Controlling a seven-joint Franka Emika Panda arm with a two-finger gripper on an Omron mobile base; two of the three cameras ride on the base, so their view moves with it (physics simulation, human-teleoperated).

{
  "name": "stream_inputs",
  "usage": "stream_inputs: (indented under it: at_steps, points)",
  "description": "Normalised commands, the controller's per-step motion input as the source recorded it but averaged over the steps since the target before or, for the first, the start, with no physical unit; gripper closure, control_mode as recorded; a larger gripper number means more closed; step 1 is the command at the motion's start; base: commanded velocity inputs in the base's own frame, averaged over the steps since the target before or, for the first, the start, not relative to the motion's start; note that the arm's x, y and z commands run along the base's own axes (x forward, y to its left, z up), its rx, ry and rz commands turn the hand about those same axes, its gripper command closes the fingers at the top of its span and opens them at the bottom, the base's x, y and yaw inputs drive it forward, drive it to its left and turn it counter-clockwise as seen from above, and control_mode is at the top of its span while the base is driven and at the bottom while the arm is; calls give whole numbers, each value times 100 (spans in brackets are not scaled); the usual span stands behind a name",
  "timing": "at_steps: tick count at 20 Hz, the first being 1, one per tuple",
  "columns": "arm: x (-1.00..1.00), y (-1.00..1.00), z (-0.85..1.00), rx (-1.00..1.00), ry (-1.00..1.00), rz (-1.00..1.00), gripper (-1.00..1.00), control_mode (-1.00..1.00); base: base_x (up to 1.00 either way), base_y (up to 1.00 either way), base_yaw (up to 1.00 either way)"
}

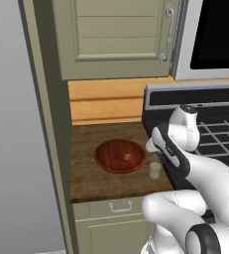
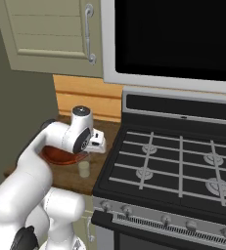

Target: Grab a lemon wedge from the fridge and one ice cube from the ice bowl, and put them in the glass of lemonade.

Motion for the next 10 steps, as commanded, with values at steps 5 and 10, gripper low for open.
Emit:
stream_inputs:
  at_steps: [5, 10]
  points:
    - [5, 29, 0, -3, 8, 0, 100, -100, 0, 0, 0]
    - [0, -3, 0, 0, 0, 0, 100, -100, 0, 0, 0]
